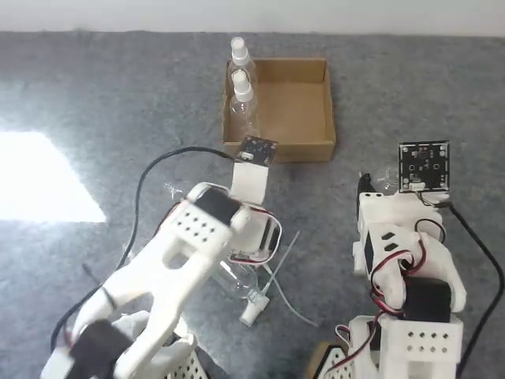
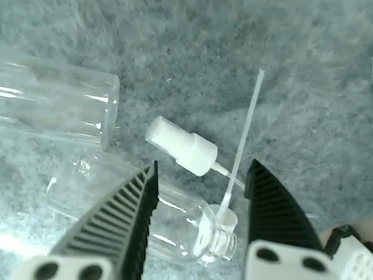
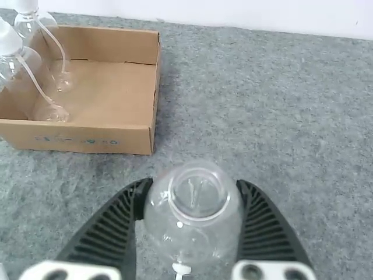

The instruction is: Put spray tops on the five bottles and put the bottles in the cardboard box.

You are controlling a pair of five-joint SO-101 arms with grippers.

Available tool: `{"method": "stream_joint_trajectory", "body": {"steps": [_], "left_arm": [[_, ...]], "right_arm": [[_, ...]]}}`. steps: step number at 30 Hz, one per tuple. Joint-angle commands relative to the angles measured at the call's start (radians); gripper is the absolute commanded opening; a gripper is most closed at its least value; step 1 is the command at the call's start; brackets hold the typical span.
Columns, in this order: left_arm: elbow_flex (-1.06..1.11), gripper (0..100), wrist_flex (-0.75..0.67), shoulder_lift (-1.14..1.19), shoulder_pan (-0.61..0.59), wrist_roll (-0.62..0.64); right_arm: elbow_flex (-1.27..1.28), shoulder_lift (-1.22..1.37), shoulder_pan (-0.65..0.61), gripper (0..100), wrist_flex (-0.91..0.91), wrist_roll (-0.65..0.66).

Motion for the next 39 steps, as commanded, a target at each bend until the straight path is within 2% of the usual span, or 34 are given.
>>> {"method": "stream_joint_trajectory", "body": {"steps": [1, 7, 17, 22, 25, 35, 39], "left_arm": [[-0.076, 23, -0.003, 0.089, 0.009, 0.017], [-0.127, 23, -0.005, 0.235, 0.009, 0.041], [-0.186, 22, -0.086, 0.407, 0.008, 0.043], [-0.188, 8, -0.130, 0.414, 0.008, 0.040], [-0.188, 3, -0.137, 0.414, 0.008, 0.038], [-0.269, 2, -0.126, 0.414, -0.040, 0.038], [-0.338, 2, -0.064, 0.413, -0.072, 0.037]], "right_arm": [[-0.046, -0.022, 0.013, 9.1, -0.019, -0.009], [-0.046, -0.022, 0.013, 9.1, -0.019, -0.009], [-0.046, -0.024, 0.013, 9.1, -0.019, -0.009], [-0.046, -0.024, 0.013, 9.1, -0.019, -0.009], [-0.046, -0.024, 0.013, 9.0, -0.019, -0.009], [-0.046, -0.024, 0.013, 8.7, -0.018, -0.008], [-0.026, -0.031, 0.012, 8.9, -0.025, -0.005]]}}
